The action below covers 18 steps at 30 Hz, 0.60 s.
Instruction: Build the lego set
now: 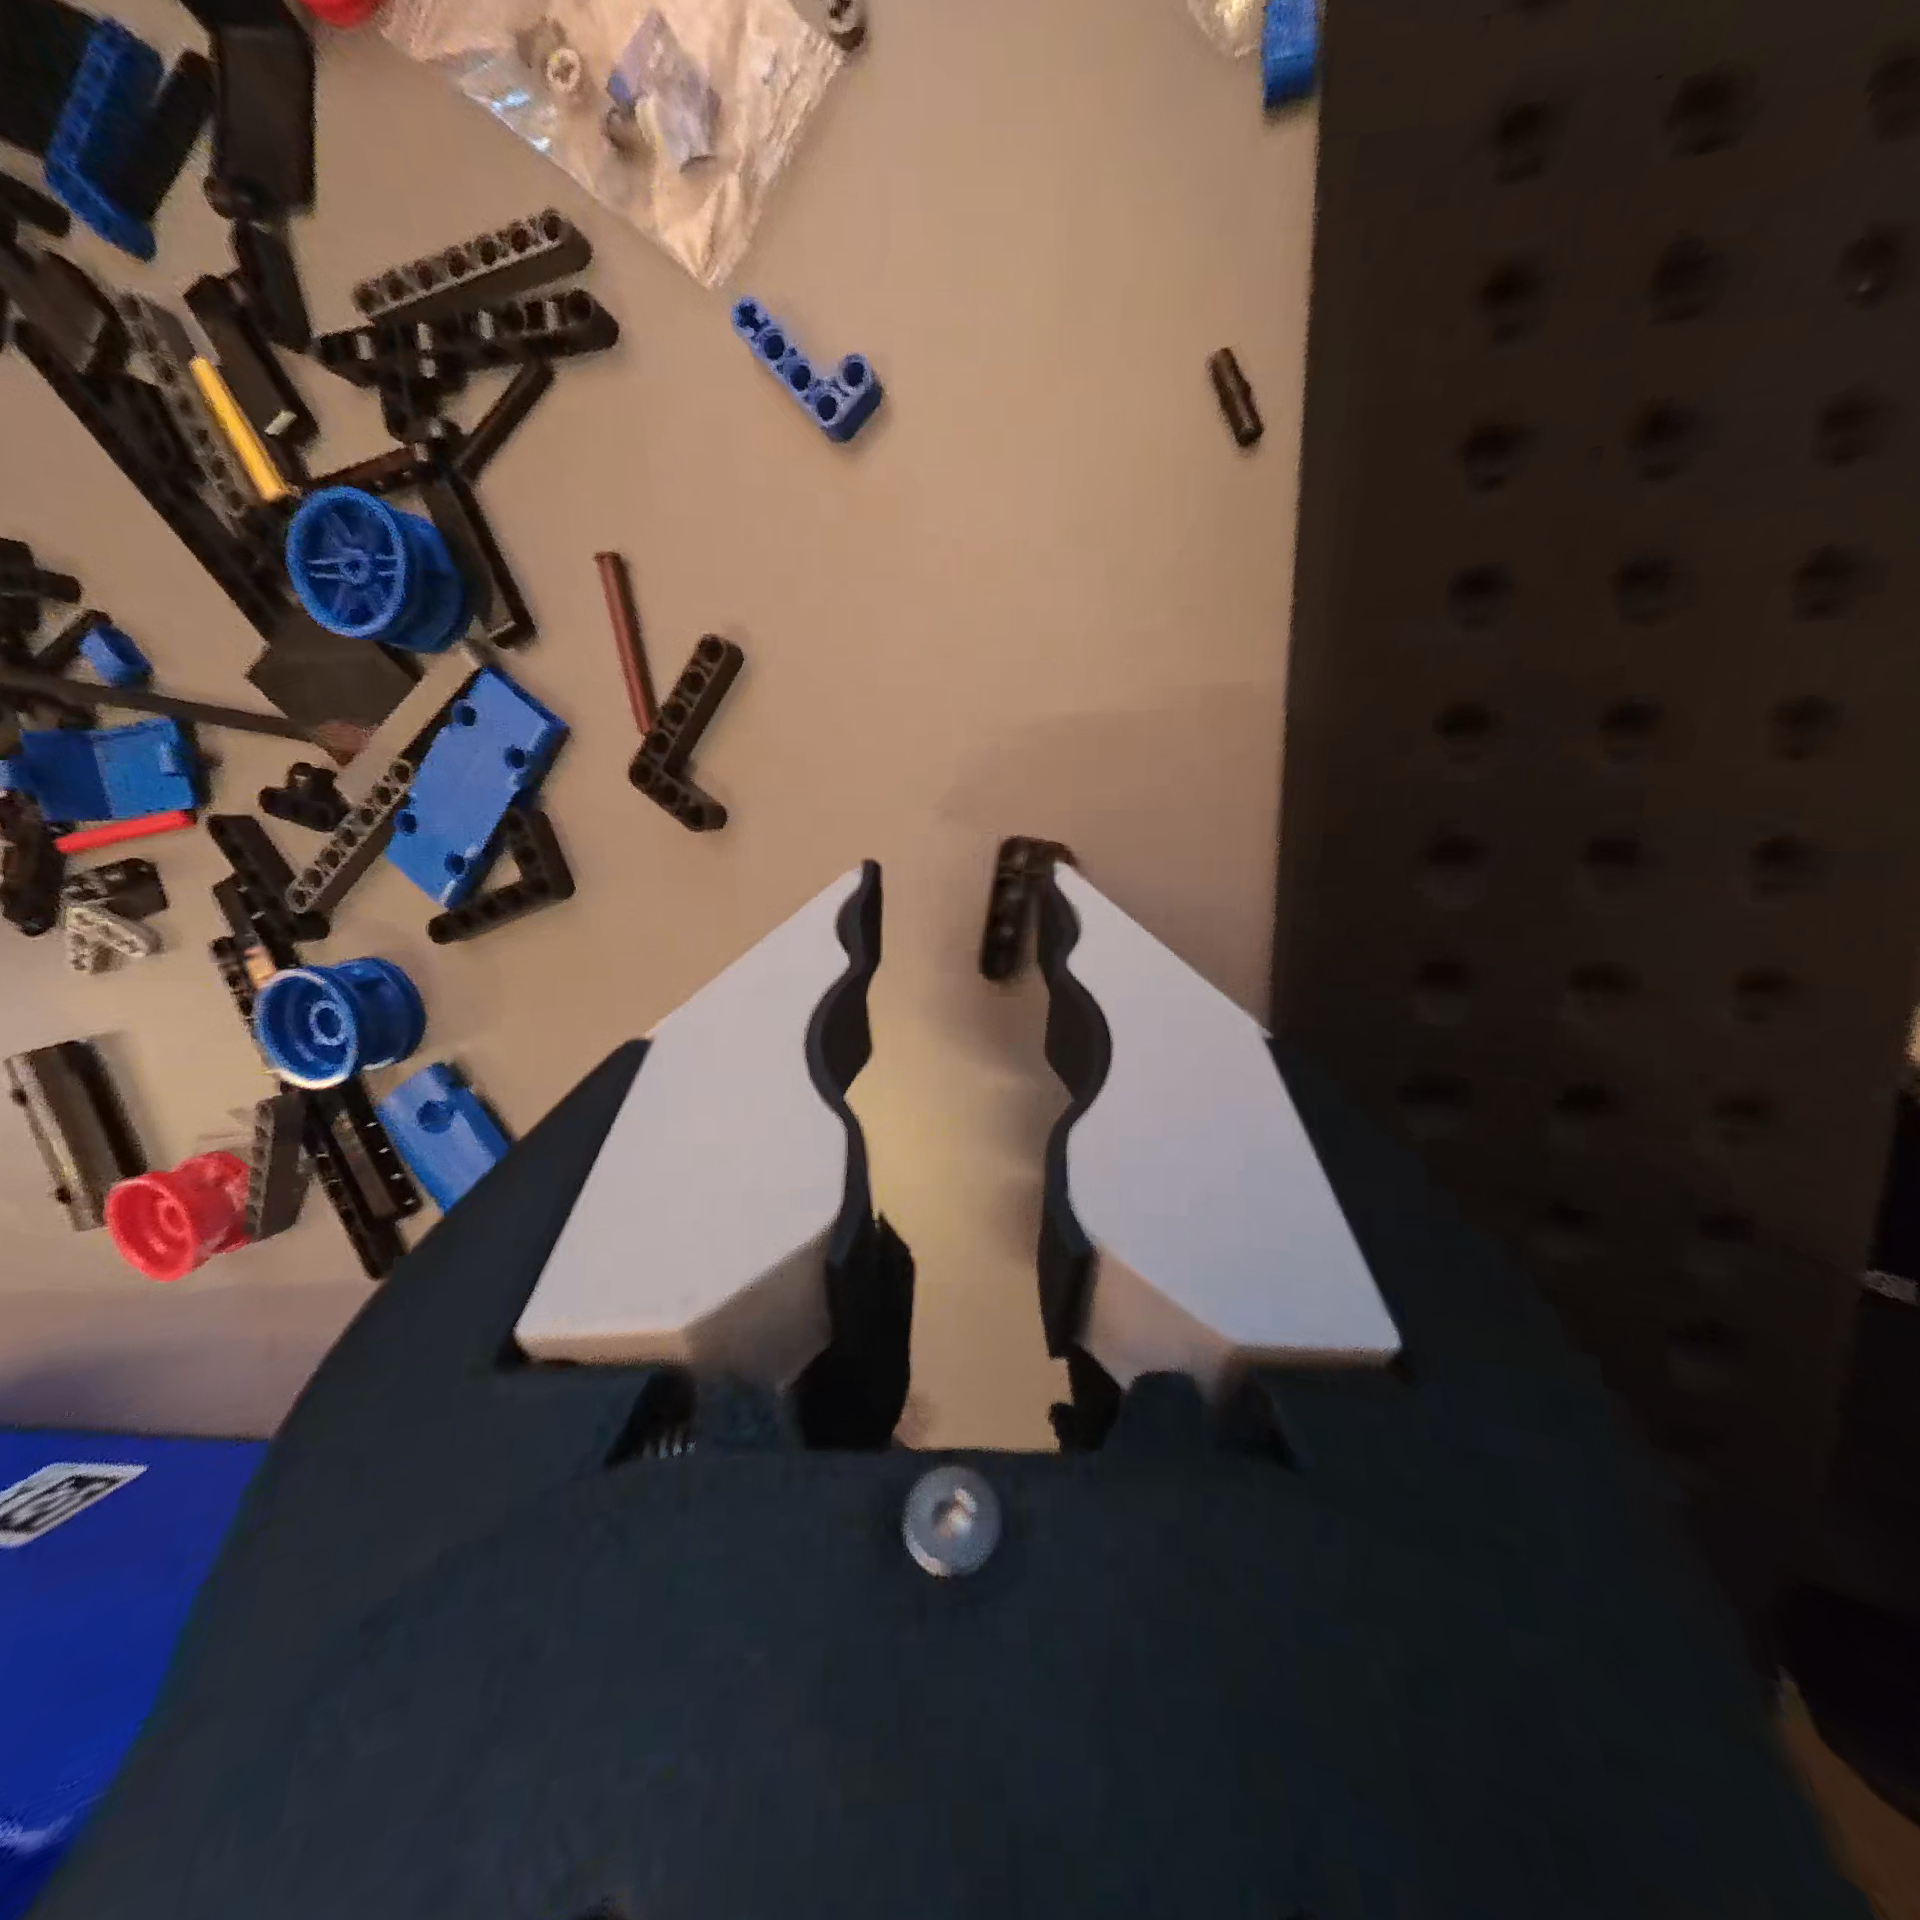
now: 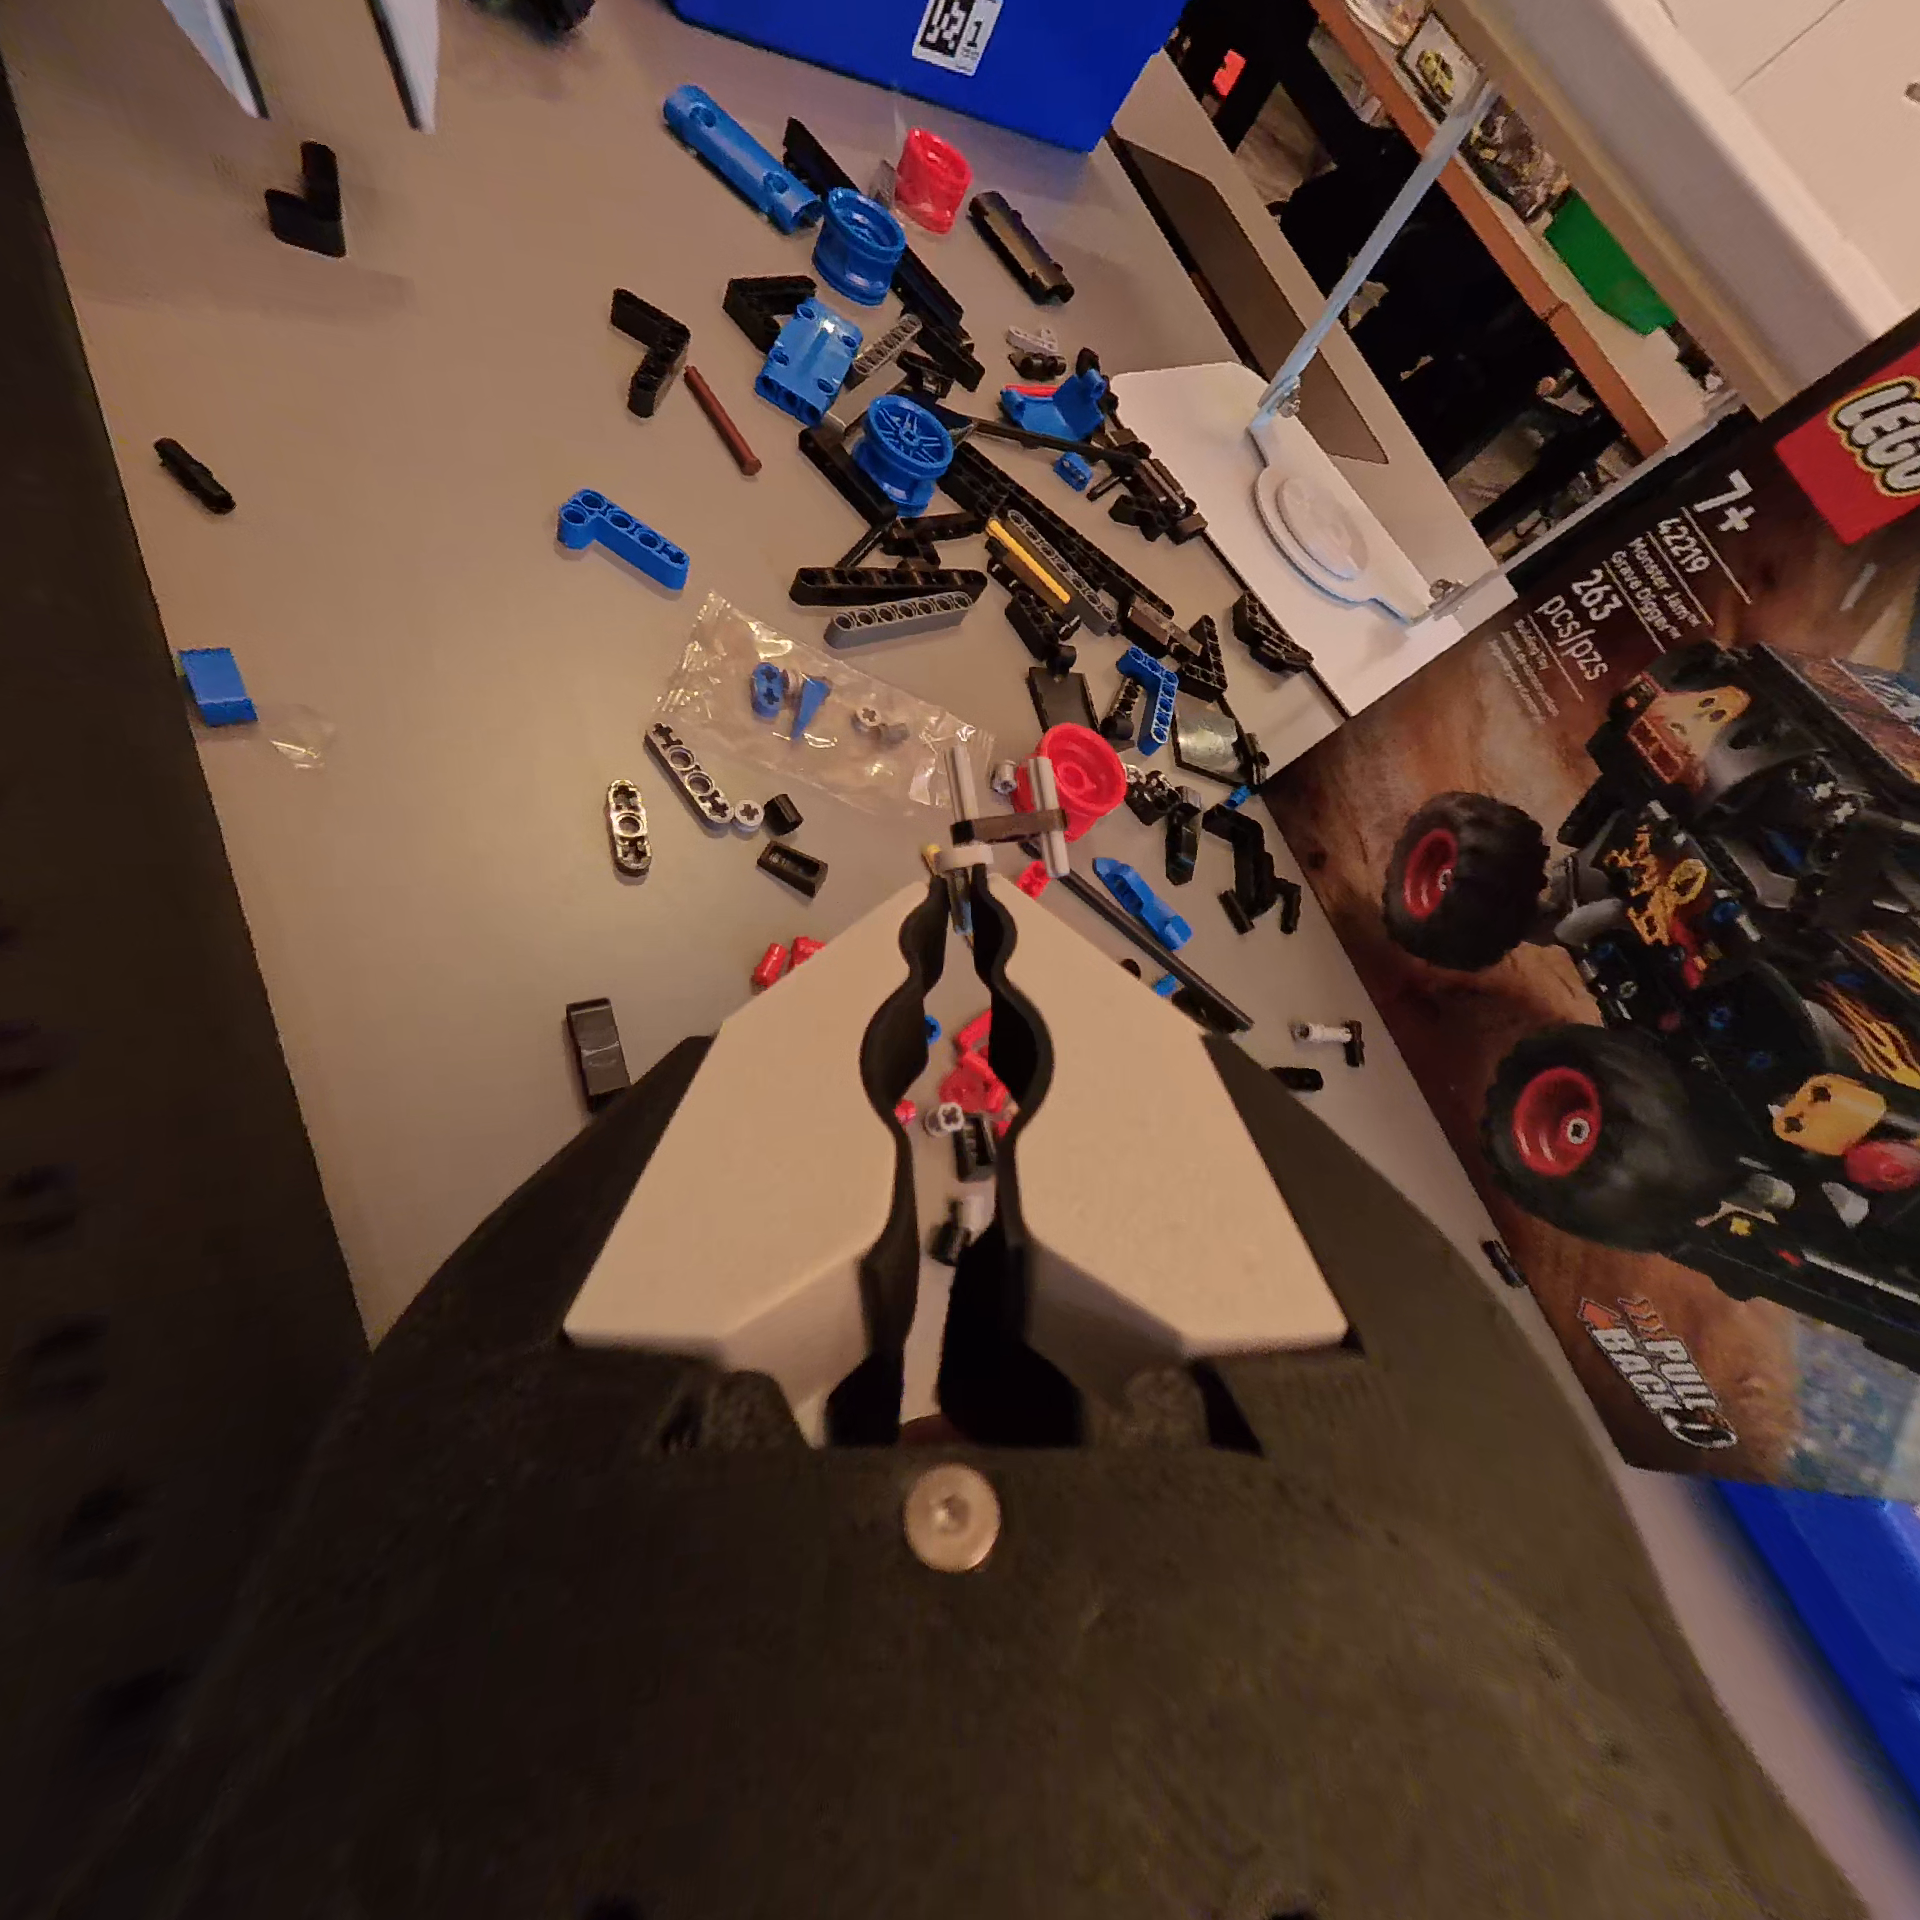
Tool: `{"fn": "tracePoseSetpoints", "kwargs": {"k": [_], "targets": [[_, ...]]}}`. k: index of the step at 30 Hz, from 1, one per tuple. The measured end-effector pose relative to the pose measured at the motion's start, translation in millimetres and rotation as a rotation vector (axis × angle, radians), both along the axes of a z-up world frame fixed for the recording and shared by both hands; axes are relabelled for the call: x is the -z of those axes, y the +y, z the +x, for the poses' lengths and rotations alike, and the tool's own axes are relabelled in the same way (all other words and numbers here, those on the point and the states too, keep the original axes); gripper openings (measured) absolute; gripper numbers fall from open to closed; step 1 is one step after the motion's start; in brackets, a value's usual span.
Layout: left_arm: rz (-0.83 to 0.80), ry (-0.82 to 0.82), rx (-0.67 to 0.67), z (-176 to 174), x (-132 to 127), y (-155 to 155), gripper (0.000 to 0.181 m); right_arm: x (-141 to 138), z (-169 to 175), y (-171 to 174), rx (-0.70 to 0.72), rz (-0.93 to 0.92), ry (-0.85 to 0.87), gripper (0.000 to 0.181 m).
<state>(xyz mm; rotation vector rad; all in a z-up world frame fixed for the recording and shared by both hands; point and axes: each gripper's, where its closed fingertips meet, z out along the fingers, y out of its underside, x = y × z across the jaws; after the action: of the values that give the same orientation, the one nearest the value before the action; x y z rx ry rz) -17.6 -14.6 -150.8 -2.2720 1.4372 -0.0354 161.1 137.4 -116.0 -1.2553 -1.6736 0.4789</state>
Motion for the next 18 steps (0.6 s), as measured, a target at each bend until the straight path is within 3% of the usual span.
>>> {"fn": "tracePoseSetpoints", "kwargs": {"k": [8,18], "targets": [[0.135,0.005,-0.077,-10.6,-7.6,41.9,0.035,-3.2,19.8,14.9,0.096,0.005,0.002,0.004],[0.085,-0.064,0.085,38.3,-2.5,42.9,0.036,-16.6,67.4,33.3,0.204,0.008,0.001,0.003]]}}
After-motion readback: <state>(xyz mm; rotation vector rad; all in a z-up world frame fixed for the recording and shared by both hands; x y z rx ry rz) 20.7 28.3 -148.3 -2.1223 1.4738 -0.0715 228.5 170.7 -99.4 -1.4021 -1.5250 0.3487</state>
